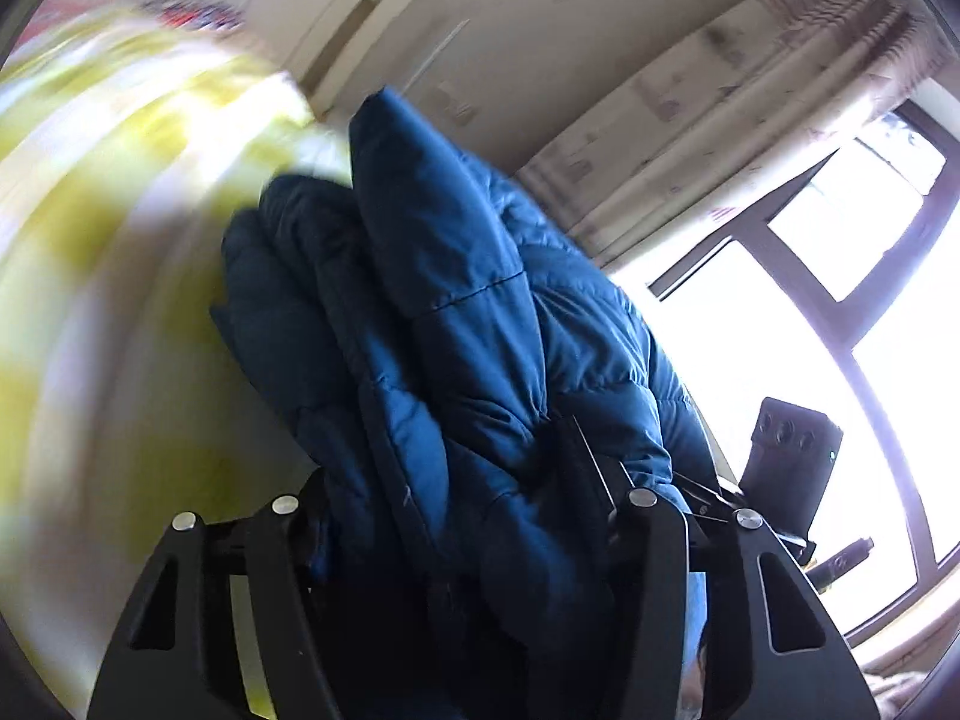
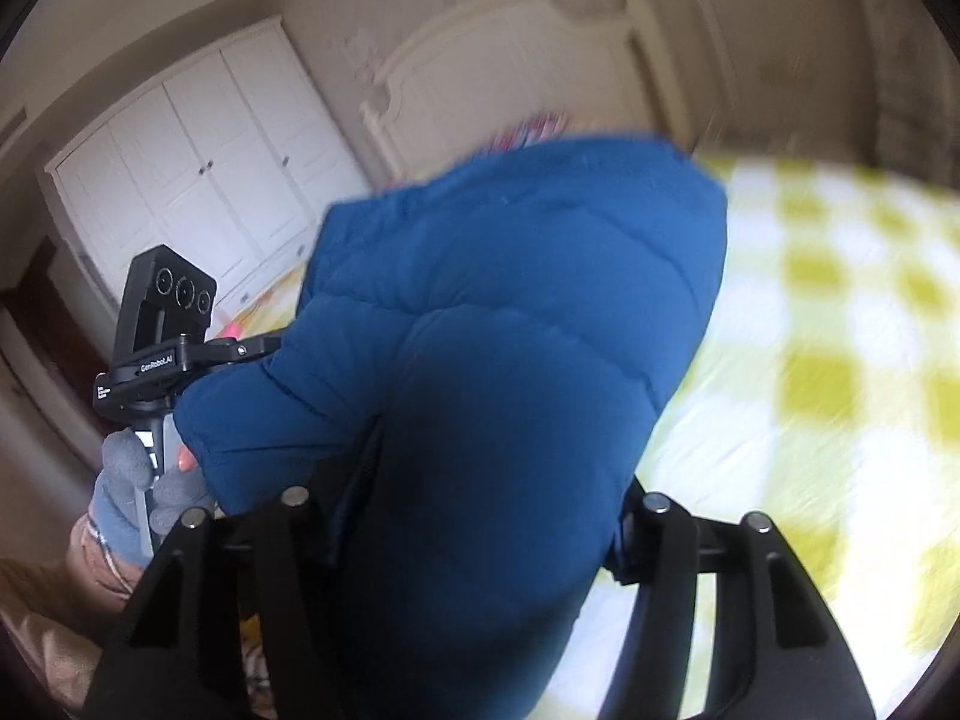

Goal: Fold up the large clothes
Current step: 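Lift the jacket bundle with both grippers and set it on the sheet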

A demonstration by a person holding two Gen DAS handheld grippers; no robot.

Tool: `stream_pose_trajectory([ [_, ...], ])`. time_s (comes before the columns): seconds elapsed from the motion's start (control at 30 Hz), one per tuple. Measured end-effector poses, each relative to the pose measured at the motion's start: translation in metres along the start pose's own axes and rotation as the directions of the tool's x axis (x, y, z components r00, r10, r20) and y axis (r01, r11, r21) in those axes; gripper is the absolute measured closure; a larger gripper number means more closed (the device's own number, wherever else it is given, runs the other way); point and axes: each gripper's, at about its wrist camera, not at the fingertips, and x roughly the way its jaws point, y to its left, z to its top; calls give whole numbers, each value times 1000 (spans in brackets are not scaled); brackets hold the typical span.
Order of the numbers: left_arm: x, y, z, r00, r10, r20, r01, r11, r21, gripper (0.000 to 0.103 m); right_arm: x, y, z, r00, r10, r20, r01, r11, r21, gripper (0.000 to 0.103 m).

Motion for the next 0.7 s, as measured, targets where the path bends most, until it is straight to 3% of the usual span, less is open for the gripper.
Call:
stream_pose_trajectory([
  [0.13, 59, -36, 44, 998, -60, 19, 59, 997, 52, 55, -31, -43, 34, 992, -104, 71, 106, 994, -13, 45],
  [0.23, 119, -40, 68, 998, -65, 16, 64, 997, 52, 55, -30, -93, 52, 986, -149, 74, 149, 989, 14, 44],
  [0.3, 157, -30, 75, 1000, -15, -24, 16, 999, 40, 55, -13, -133, 53, 982, -190, 22, 187, 978, 91, 39],
  [0.33, 178, -22, 75, 998, 32, -58, -30, 999, 31, 55, 4, -155, 47, 972, -230, -45, 234, 964, 123, 38],
  [0.37, 203, -9, 70, 990, 86, -110, -86, 996, 10, 44, 16, -175, 39, 970, -228, -79, 239, 953, 185, 27],
  [0.4, 208, -1, 65, 995, 57, -85, -58, 998, -12, 40, 16, -185, 33, 981, -191, -43, 195, 951, 239, 20],
  [0.43, 209, 5, 61, 996, 48, -79, -52, 998, -46, 36, 14, -188, 30, 984, -176, -24, 176, 952, 249, 19],
  [0.5, 206, 6, 58, 995, 35, -92, -42, 996, -75, 36, 9, -183, 27, 976, -215, -17, 213, 947, 239, 12],
  [0.57, 197, 0, 58, 993, 73, -88, -76, 997, -31, 36, -1, -179, 32, 965, -262, -29, 261, 940, 221, 11],
  [0.6, 194, -9, 64, 992, 98, -81, -99, 995, -7, 36, -6, -169, 37, 951, -309, -27, 307, 928, 211, 11],
  [0.63, 185, -18, 65, 988, 142, -62, -140, 990, 27, 34, -17, -156, 42, 919, -395, 6, 386, 901, 200, 11],
  [0.7, 165, -31, 59, 978, 211, -3, -209, 973, 93, 31, -29, -127, 46, 865, -491, 104, 472, 866, 166, 11],
])
